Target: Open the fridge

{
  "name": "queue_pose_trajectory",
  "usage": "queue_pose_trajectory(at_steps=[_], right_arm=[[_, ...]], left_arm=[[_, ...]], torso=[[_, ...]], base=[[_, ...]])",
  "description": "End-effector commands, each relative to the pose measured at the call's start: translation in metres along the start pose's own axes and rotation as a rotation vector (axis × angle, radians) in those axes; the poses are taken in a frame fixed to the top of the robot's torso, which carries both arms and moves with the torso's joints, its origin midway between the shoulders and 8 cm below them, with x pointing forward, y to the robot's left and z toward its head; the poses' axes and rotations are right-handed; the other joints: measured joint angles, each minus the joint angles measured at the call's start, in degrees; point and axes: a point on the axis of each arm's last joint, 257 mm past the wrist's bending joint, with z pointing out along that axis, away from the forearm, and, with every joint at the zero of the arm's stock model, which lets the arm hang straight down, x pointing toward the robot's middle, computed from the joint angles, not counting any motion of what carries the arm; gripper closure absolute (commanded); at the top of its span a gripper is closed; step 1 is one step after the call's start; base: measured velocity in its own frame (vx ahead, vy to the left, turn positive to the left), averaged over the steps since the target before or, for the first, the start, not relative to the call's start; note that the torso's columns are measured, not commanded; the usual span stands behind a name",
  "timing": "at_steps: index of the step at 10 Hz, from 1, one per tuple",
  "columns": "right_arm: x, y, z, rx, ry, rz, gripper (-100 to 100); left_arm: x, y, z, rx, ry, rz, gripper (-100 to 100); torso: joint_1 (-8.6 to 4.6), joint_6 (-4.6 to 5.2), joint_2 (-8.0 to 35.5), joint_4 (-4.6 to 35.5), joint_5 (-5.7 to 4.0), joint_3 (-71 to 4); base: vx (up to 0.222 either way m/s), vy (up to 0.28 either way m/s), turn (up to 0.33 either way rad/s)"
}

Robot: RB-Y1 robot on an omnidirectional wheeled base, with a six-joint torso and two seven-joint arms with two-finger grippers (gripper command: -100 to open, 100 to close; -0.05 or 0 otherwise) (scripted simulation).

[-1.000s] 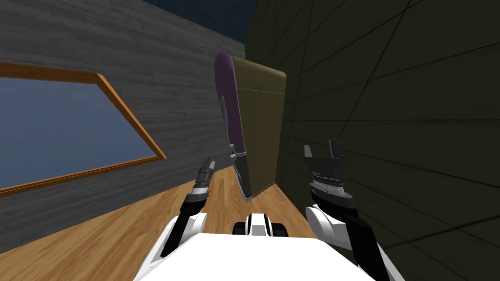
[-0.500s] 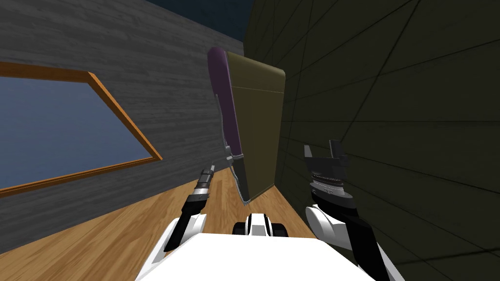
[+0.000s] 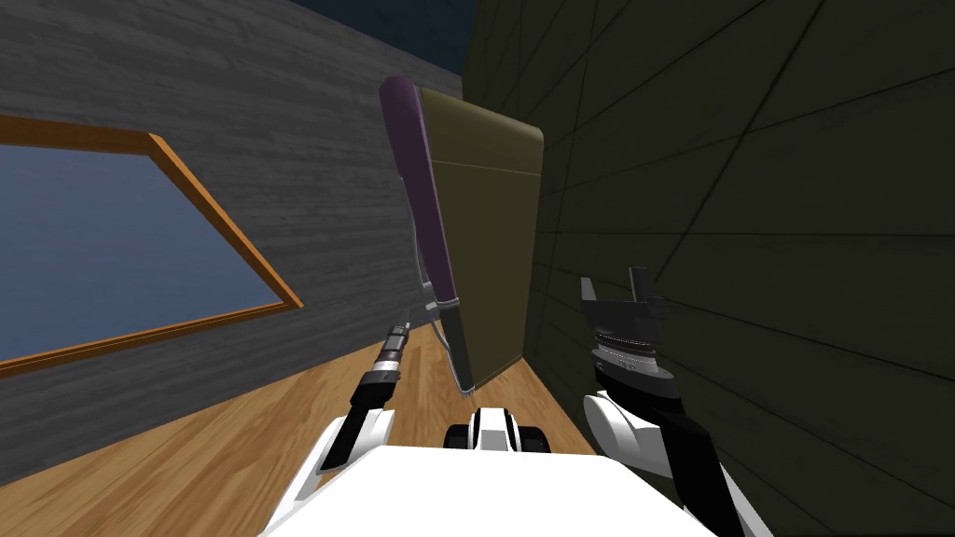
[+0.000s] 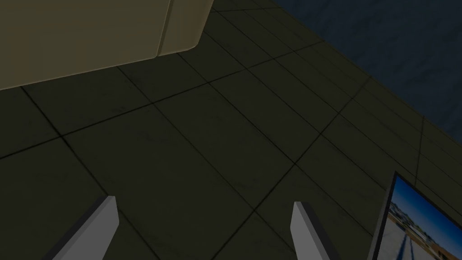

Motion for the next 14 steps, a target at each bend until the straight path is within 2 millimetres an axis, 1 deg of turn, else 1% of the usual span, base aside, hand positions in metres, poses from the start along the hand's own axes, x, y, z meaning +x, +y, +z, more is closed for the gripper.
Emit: queue_pose_trajectory(at_steps=[1,4,5,8,9,10,11,12,13,14], right_arm=[[0.000,0.000,0.000,0.000,0.000,0.000,0],[0.000,0.000,0.000,0.000,0.000,0.000,0],[0.000,0.000,0.000,0.000,0.000,0.000,0],[0.000,0.000,0.000,0.000,0.000,0.000,0],[0.000,0.000,0.000,0.000,0.000,0.000,0],[0.000,0.000,0.000,0.000,0.000,0.000,0],[0.000,0.000,0.000,0.000,0.000,0.000,0],[0.000,0.000,0.000,0.000,0.000,0.000,0],[0.000,0.000,0.000,0.000,0.000,0.000,0],[0.000,0.000,0.000,0.000,0.000,0.000,0]], left_arm=[[-0.002,0.033,-0.003,-0.091,0.013,0.034,-100],[-0.003,0.059,-0.007,-0.164,0.022,0.060,-100],[-0.005,0.077,-0.010,-0.214,0.029,0.079,-100],[-0.008,0.103,-0.017,-0.285,0.039,0.109,-100],[-0.009,0.116,-0.021,-0.323,0.043,0.123,-100],[-0.011,0.124,-0.023,-0.347,0.046,0.132,-100],[-0.007,0.119,-0.022,-0.329,0.044,0.124,-100],[-0.010,0.116,-0.022,-0.336,0.040,0.128,-100],[-0.008,0.118,-0.023,-0.333,0.042,0.127,-100],[-0.008,0.118,-0.023,-0.334,0.042,0.127,100]], torso=[[0.09,0.00,0.01,0.00,0.02,0.00],[0.10,0.00,0.11,0.03,0.03,0.06],[0.08,0.00,0.09,0.03,0.02,0.06],[0.17,0.00,0.07,0.01,0.04,0.03],[0.21,0.00,0.11,0.03,0.06,0.07],[0.11,0.00,0.06,0.02,0.04,0.04],[0.04,0.00,0.07,0.02,0.01,0.04],[0.16,0.00,0.20,0.05,0.03,0.11],[0.33,0.00,-0.03,0.01,0.09,0.00],[0.21,-0.01,0.07,0.00,0.07,0.02]], base=[[0.084,-0.060,0.005],[0.077,-0.063,0.006],[0.101,-0.097,0.008],[0.088,-0.064,0.007],[0.093,-0.055,0.004],[0.082,-0.067,0.008],[0.033,-0.031,0.004],[0.103,0.033,-0.030],[0.065,0.024,-0.010],[0.009,0.004,0.005]])
